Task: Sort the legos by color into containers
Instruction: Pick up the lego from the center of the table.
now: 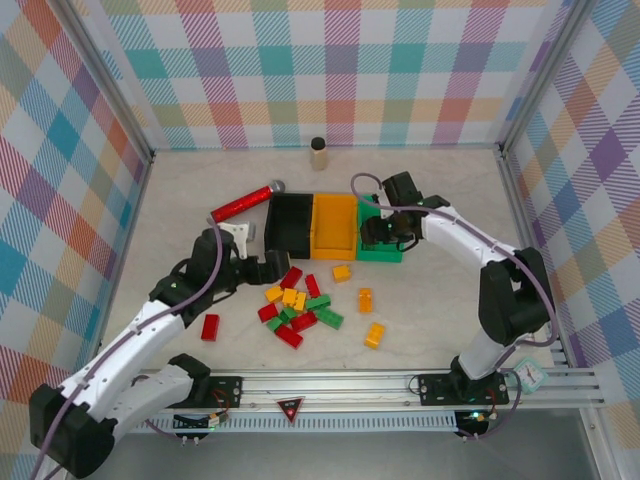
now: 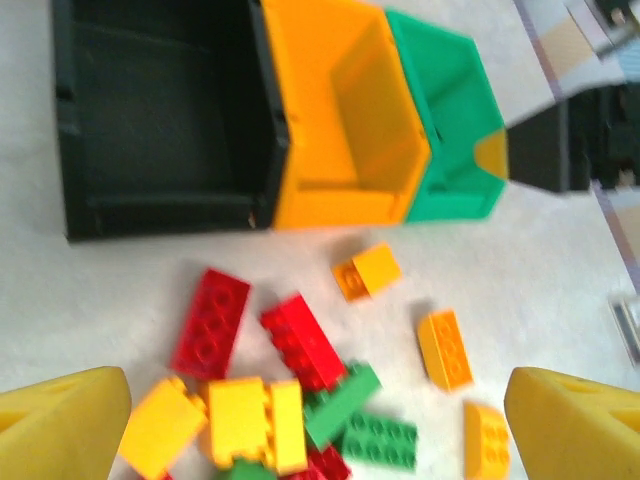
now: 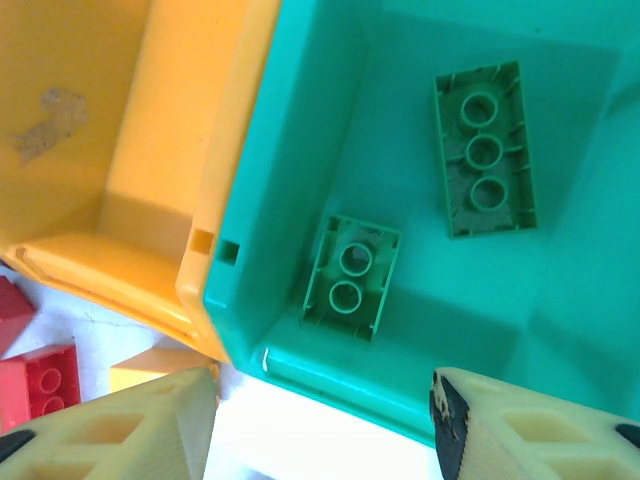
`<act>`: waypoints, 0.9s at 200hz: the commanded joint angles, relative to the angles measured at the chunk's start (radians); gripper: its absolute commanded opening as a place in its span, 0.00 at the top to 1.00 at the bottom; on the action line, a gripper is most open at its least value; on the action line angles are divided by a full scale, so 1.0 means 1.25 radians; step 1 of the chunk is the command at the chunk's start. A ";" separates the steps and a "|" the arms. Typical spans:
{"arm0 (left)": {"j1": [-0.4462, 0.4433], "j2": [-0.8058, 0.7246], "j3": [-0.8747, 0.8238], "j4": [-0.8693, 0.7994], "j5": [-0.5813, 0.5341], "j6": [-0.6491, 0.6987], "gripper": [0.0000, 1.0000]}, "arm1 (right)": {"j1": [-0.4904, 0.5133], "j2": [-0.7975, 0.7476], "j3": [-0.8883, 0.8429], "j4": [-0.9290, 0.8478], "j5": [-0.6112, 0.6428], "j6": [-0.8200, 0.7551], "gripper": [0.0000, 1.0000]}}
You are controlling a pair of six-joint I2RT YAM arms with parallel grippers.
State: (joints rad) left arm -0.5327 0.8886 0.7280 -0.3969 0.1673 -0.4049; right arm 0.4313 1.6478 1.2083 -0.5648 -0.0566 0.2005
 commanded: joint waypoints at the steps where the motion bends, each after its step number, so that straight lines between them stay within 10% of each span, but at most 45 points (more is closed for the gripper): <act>1: -0.069 -0.001 0.019 -0.216 -0.056 -0.051 0.07 | -0.001 -0.030 -0.027 0.004 -0.043 0.007 0.40; 95: -0.391 0.470 0.314 -0.364 -0.270 -0.050 0.16 | -0.005 -0.064 -0.046 -0.042 -0.004 -0.011 0.40; 180: -0.433 0.744 0.480 -0.380 -0.307 0.052 0.24 | -0.016 -0.090 -0.093 -0.040 -0.007 0.000 0.40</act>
State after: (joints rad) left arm -1.0714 1.7828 1.2781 -0.8356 -0.1780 -0.3946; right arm 0.4179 1.5604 1.1137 -0.6041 -0.0612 0.2005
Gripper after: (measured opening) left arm 0.764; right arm 0.604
